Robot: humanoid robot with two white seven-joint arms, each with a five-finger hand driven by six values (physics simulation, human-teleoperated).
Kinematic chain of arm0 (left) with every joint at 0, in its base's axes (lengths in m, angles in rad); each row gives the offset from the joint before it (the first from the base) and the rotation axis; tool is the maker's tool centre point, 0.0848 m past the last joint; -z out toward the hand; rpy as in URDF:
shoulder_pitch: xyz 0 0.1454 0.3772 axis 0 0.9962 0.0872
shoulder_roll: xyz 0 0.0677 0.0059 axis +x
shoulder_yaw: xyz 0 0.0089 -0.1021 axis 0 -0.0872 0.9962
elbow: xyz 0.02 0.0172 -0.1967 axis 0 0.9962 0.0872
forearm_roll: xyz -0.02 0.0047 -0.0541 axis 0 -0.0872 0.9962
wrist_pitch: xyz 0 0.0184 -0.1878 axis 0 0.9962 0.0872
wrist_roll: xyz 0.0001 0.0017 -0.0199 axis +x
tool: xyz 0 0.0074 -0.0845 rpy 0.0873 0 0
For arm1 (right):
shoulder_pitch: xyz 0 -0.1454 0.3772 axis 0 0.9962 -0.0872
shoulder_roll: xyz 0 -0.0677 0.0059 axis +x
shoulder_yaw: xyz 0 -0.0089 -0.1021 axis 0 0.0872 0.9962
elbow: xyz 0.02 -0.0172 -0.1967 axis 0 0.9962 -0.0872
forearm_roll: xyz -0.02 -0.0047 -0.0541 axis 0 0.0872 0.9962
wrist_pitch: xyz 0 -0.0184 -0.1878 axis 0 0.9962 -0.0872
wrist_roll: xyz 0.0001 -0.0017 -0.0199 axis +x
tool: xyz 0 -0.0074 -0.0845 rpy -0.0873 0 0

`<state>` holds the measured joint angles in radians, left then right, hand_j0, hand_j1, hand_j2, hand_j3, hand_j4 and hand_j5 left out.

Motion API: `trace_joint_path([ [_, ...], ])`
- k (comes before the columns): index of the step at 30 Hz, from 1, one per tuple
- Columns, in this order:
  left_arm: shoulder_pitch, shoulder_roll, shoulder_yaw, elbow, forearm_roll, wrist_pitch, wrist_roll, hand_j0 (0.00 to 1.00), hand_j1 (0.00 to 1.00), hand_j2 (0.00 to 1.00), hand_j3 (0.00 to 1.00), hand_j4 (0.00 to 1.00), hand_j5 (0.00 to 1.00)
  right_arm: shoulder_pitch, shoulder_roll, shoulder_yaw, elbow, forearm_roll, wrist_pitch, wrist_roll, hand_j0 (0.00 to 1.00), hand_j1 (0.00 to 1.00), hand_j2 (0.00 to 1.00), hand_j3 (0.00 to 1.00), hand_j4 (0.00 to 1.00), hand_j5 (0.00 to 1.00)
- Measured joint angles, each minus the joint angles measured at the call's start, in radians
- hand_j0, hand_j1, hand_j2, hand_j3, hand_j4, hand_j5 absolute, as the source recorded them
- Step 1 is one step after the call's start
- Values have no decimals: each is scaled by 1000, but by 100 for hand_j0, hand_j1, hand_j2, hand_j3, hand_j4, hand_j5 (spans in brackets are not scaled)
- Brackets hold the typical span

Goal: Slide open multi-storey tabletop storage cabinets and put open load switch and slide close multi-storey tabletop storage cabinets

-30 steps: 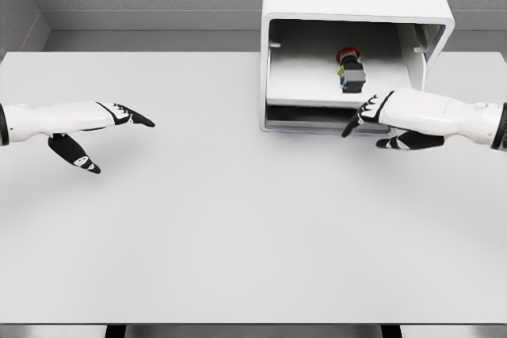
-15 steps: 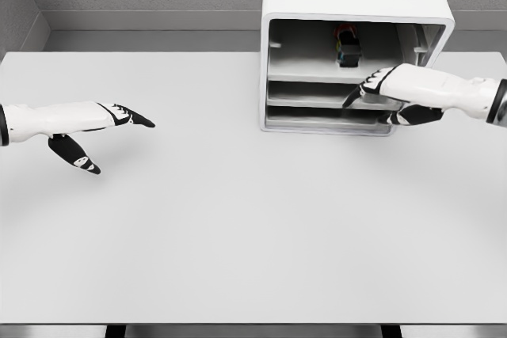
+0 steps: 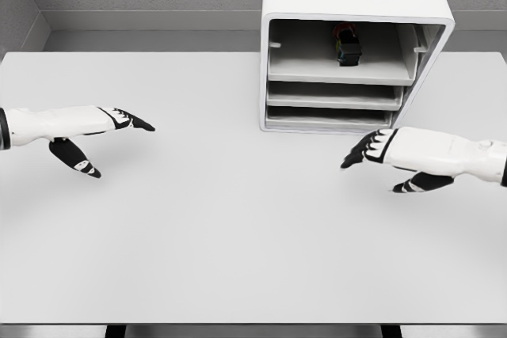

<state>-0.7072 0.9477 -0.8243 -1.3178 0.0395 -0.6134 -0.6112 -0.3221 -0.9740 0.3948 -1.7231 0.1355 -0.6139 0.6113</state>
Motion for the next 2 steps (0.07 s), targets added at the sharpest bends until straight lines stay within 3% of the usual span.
trace_joint_path([
  [2,0,0,0,1,0,0,0,100,100,100,100,100,100,14,-10,-8,-9,0,0,0,100,100,100,100,100,100],
])
